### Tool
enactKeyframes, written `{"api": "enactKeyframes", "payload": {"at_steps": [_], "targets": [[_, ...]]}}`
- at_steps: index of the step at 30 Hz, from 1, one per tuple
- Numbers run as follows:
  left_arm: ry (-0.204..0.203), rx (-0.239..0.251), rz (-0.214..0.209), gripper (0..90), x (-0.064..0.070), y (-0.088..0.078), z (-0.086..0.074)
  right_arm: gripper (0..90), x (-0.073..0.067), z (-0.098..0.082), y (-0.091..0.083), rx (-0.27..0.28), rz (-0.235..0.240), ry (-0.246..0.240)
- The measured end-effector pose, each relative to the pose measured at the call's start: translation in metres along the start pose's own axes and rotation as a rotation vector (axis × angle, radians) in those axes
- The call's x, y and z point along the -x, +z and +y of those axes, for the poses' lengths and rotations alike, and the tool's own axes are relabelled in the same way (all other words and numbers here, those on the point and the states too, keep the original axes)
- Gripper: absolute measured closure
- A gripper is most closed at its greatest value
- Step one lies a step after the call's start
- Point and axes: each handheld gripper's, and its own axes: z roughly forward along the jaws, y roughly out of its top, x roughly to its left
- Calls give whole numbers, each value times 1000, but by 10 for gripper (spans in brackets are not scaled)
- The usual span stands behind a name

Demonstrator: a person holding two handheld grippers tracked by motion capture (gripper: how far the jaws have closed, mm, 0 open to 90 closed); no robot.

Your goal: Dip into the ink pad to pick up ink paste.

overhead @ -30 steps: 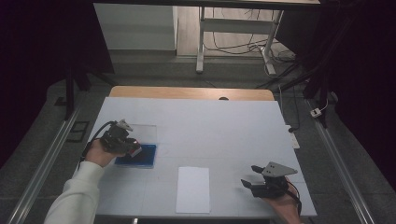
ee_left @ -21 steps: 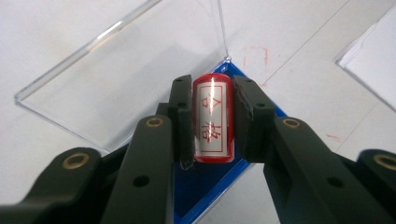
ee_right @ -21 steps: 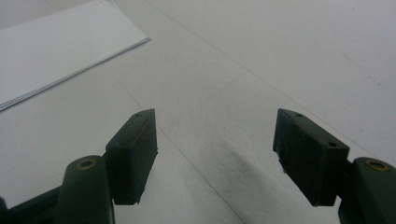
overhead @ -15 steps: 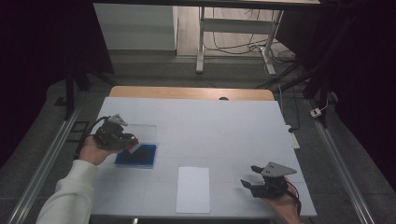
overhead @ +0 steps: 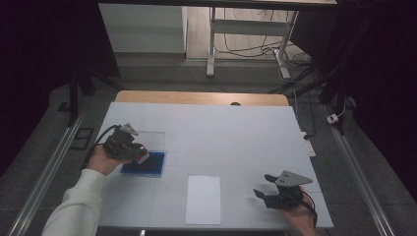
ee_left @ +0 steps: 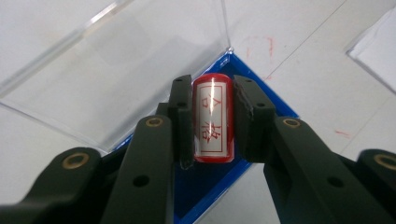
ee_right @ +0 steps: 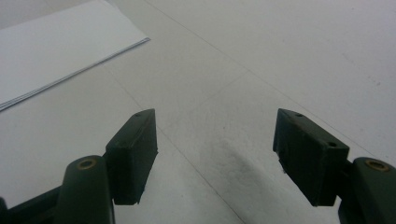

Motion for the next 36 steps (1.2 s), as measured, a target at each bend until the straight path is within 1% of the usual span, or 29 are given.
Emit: {"api": "enactKeyframes", "payload": {"at_steps": [1, 3, 4, 7, 14, 20, 27, 33, 36], "targets": [[2, -14, 2, 707, 0, 4, -1, 306, 0, 0, 0, 0, 0, -1], [-2, -16, -3, 707, 0, 7, -2, 306, 0, 0, 0, 0, -1, 0], [-4, -20, -5, 707, -1, 9, -3, 306, 0, 0, 0, -2, -12, 1], [-9, -28, -2, 707, -1, 13, -4, 306, 0, 0, 0, -3, -12, 1], [-5, -51, 6, 707, -1, 18, -5, 306, 0, 0, 0, -4, -1, -2], [-17, -52, -9, 707, -3, 18, -6, 307, 0, 0, 0, -3, -5, -5], [-9, -65, 5, 708, -1, 19, -5, 307, 0, 0, -1, -3, -4, -5], [-4, -78, 5, 709, -1, 20, -3, 307, -1, 0, -1, -5, -3, -6], [-1, -77, 17, 710, 1, 23, -4, 307, -1, 0, 0, -4, -2, -6]]}}
